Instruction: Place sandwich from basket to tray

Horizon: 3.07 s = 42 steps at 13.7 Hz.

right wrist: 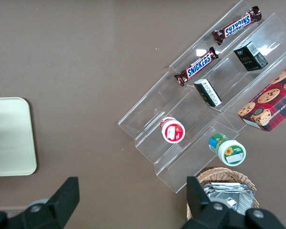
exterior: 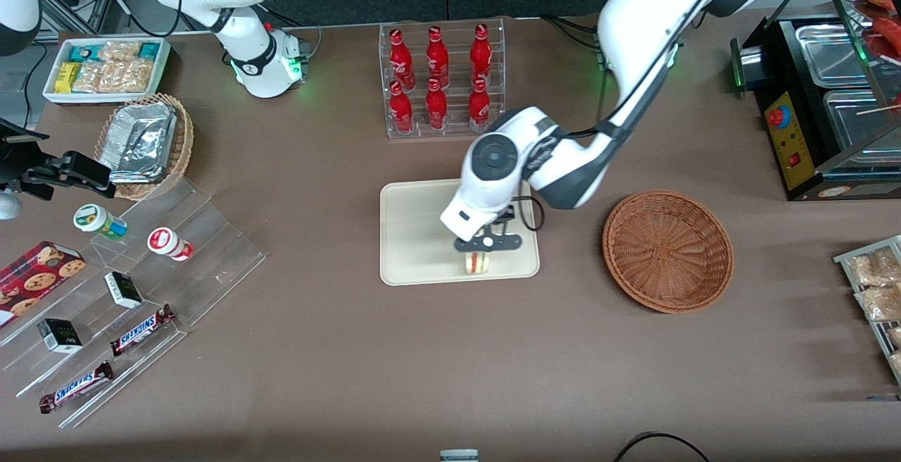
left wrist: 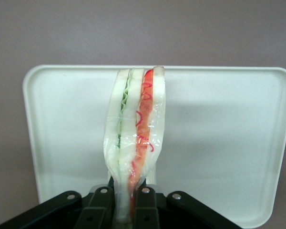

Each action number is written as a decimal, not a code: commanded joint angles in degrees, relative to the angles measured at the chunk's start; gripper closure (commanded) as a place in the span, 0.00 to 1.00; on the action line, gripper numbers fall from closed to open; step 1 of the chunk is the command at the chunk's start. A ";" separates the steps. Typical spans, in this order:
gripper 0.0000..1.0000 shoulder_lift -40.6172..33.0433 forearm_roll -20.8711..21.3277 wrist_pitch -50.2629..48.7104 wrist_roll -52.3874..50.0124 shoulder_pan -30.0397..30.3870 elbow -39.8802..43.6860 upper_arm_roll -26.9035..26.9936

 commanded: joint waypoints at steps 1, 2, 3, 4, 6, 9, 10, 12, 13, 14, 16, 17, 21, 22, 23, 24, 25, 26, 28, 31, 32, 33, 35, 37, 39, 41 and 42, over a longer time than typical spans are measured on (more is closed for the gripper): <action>1.00 4.10 2.06 -0.77 -3.40 -2.63 4.16 0.16; 1.00 4.54 2.76 -0.59 -3.66 -3.15 4.16 0.16; 1.00 5.16 3.29 -0.33 -4.01 -3.59 4.16 0.16; 1.00 5.69 3.29 0.54 -4.45 -3.95 4.16 0.16; 1.00 6.48 4.08 1.69 -4.54 -4.30 4.16 0.16; 1.00 6.75 4.26 1.78 -5.25 -4.83 4.16 0.16; 1.00 7.09 4.35 1.78 -5.25 -4.83 4.07 0.16; 0.46 7.80 4.61 1.96 -5.34 -4.74 4.16 0.16; 0.17 8.06 4.78 2.22 -5.34 -4.74 4.16 0.16; 0.00 8.06 4.79 2.48 -5.34 -4.74 4.07 0.16; 0.00 7.89 4.79 2.40 -5.07 -4.65 4.16 0.16; 0.00 7.72 4.70 2.40 -4.73 -4.48 4.33 0.16; 0.00 6.23 4.61 1.52 -4.28 -3.78 6.62 0.16; 0.00 5.44 4.70 0.65 -4.20 -3.17 6.71 0.08; 0.00 4.56 4.61 -0.67 -4.19 -3.07 6.71 0.07; 0.00 3.77 4.61 -1.29 -4.11 -2.90 6.71 0.07; 0.00 2.54 4.61 -1.56 -3.24 -2.29 6.62 0.07; 0.00 1.40 4.61 -2.43 -0.62 -0.71 6.19 -0.01; 0.00 -0.71 4.00 -5.59 6.75 1.75 6.09 -0.28; 0.00 -3.18 -1.70 -9.81 23.17 8.51 6.09 -0.45; 0.00 -4.40 -3.37 -12.17 28.10 11.31 6.09 -0.37; 0.00 -5.29 -4.26 -14.63 32.24 13.95 6.18 -0.36; 0.00 -7.66 -6.36 -18.68 34.47 18.96 6.09 -0.36; 0.00 -10.20 -6.03 -21.94 38.76 21.62 5.92 -0.10; 0.00 -12.32 -5.06 -22.04 39.49 24.16 4.78 0.16; 0.00 -15.30 -2.87 -21.95 39.57 26.28 2.24 0.16; 0.00 -17.23 -2.77 -21.95 39.75 27.76 0.66 0.16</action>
